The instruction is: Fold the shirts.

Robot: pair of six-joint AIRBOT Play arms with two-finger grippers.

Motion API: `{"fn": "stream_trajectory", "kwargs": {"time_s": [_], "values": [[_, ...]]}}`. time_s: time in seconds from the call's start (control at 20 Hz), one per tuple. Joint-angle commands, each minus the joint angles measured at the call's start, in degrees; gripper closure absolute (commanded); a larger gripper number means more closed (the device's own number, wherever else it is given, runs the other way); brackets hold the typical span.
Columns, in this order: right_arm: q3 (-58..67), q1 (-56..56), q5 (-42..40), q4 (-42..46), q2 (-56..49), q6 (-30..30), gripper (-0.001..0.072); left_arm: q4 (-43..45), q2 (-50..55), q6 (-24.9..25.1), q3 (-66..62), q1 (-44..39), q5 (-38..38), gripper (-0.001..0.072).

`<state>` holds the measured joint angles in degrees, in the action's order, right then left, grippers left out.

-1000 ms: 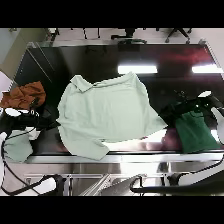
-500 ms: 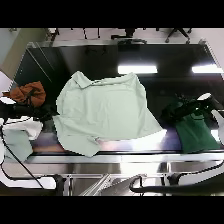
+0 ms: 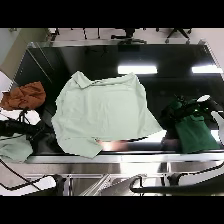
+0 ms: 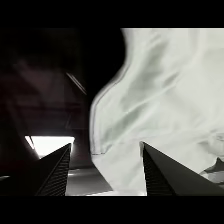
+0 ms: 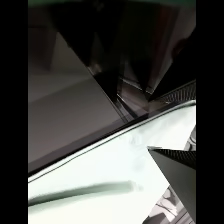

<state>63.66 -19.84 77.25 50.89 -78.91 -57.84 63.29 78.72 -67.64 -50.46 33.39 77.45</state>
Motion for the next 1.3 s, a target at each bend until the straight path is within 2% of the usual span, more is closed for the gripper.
{"fn": "stream_trajectory", "kwargs": {"time_s": [0.0, 0.2, 0.35, 0.5, 0.6, 0.65, 0.9, 1.15, 1.2, 1.25], "values": [[0.0, 0.0, -1.2, 0.3, -0.1, 0.4, 0.0347, -2.1, -1.8, 2.8, 8.3, 0.5, -4.4, 0.0230], [0.0, 0.0, -1.2, 0.3, -0.1, 0.4, 0.0347, -3.1, -1.8, 3.5, 13.5, -2.2, -9.4, 0.0230], [0.0, 0.0, -1.2, 0.0, -0.1, 0.5, 0.0347, -3.9, -1.3, 3.5, 13.8, -2.2, -10.4, 0.0230], [-0.1, 0.2, -1.2, -1.2, -0.1, 1.0, 0.0347, -10.5, -0.1, 6.6, 13.6, -2.2, -10.3, 0.0253], [-0.3, 0.8, -1.0, -1.1, -0.3, 1.1, 0.0347, -13.6, 0.7, 9.4, 13.5, -2.2, -10.4, 0.0582], [-0.4, 1.3, -0.5, -1.1, -0.7, 1.6, 0.0347, -14.3, 1.0, 9.8, 13.5, -2.2, -10.5, 0.0694], [-1.0, 3.1, -0.2, -1.0, -3.3, 2.1, 0.0347, -14.4, 2.3, 9.9, 13.5, -2.1, -10.8, 0.0692], [-1.0, 5.9, 4.7, -1.1, -5.4, 2.8, 0.0349, -15.0, 2.2, 10.0, 13.2, -2.1, -10.0, 0.0693], [-1.0, 6.5, 5.2, -1.5, -5.1, 2.9, 0.0373, -15.1, 2.2, 10.0, 12.3, -2.1, -8.4, 0.0692], [-1.0, 6.8, 5.9, -2.5, -4.6, 3.9, 0.0540, -15.3, 2.1, 10.0, 10.9, -2.1, -6.0, 0.0693]]}}
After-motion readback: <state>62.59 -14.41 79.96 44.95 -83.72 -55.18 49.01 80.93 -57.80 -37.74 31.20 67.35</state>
